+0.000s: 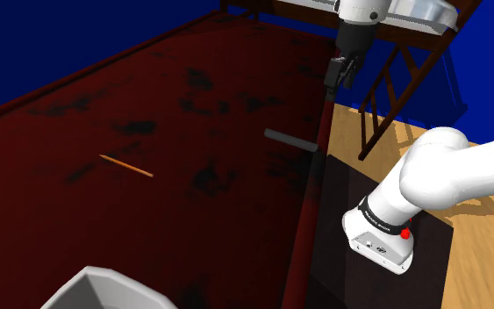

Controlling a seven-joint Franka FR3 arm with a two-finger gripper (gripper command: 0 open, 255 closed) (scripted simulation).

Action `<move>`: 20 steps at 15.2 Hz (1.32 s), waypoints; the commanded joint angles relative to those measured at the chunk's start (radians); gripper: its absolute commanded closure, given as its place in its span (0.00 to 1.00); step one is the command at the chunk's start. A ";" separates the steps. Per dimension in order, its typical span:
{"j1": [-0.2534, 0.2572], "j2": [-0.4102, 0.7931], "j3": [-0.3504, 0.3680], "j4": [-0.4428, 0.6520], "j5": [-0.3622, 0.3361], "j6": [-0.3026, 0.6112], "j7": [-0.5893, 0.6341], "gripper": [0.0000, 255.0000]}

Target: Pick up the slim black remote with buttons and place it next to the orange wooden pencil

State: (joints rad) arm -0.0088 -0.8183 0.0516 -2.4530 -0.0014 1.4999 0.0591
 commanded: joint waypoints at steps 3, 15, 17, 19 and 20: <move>0.006 0.002 -0.028 -0.063 -0.010 0.079 -0.051 0.00; 0.046 0.227 -0.210 -0.303 -0.042 0.617 -0.374 0.00; 0.062 0.302 -0.242 -0.316 -0.032 0.714 -0.436 0.00; 0.065 0.321 -0.247 -0.325 -0.029 0.743 -0.445 0.00; 0.066 0.331 -0.248 -0.332 -0.028 0.761 -0.446 0.00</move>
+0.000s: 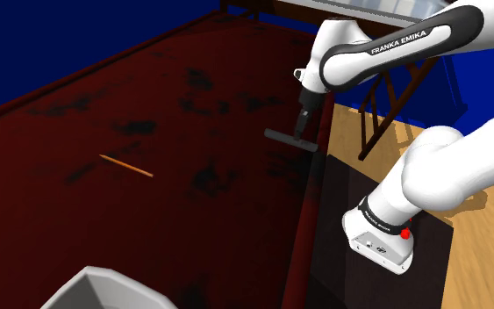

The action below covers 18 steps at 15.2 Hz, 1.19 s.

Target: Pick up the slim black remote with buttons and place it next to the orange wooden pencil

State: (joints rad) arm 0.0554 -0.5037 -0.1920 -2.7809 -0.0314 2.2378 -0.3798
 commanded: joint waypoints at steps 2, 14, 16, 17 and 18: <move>0.005 0.038 -0.007 -0.019 0.004 0.059 -0.010 0.00; 0.011 0.080 -0.011 -0.042 0.011 0.124 -0.015 1.00; 0.011 0.080 -0.011 -0.042 0.011 0.124 -0.015 1.00; 0.011 0.081 -0.011 -0.042 0.011 0.125 -0.015 1.00; 0.012 0.081 -0.011 -0.043 0.011 0.126 -0.014 1.00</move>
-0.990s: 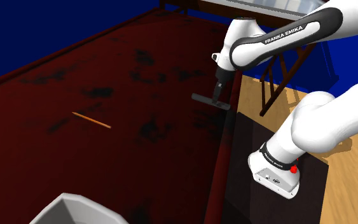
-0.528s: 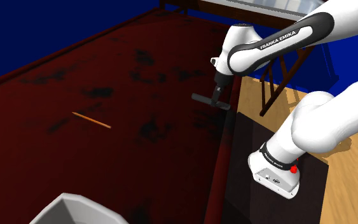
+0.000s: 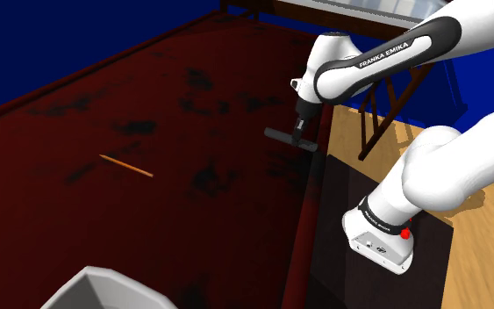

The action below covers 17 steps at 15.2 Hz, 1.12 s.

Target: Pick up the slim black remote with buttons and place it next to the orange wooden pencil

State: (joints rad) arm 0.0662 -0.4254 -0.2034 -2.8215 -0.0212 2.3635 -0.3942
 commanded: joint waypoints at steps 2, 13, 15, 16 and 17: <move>0.000 0.001 0.000 -0.003 0.000 -0.001 0.000 1.00; -0.008 -0.092 0.015 0.050 -0.009 -0.147 0.016 1.00; -0.010 -0.112 0.018 0.065 -0.010 -0.181 0.019 1.00; -0.010 -0.121 0.020 0.073 -0.010 -0.198 0.021 1.00; -0.010 -0.130 0.021 0.082 -0.010 -0.215 0.022 1.00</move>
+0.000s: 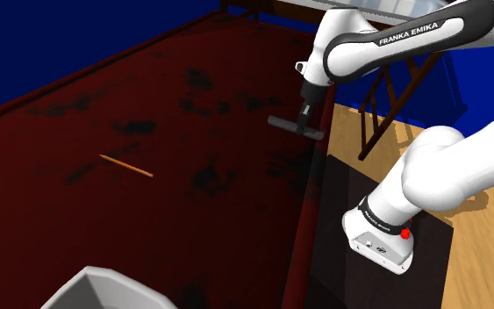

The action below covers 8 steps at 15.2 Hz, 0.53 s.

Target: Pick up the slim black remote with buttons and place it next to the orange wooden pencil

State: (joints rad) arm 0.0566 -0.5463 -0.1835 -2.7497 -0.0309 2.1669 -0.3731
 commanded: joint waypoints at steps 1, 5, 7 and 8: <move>-0.001 -0.017 0.003 0.018 -0.001 -0.036 0.002 1.00; -0.002 -0.045 0.008 0.052 -0.001 -0.097 0.007 1.00; 0.029 0.016 0.035 0.095 0.027 -0.077 0.041 1.00; 0.043 0.047 0.047 0.117 0.040 -0.068 0.057 1.00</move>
State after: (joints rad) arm 0.0854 -0.5286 -0.1489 -2.6535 -0.0042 2.0898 -0.3325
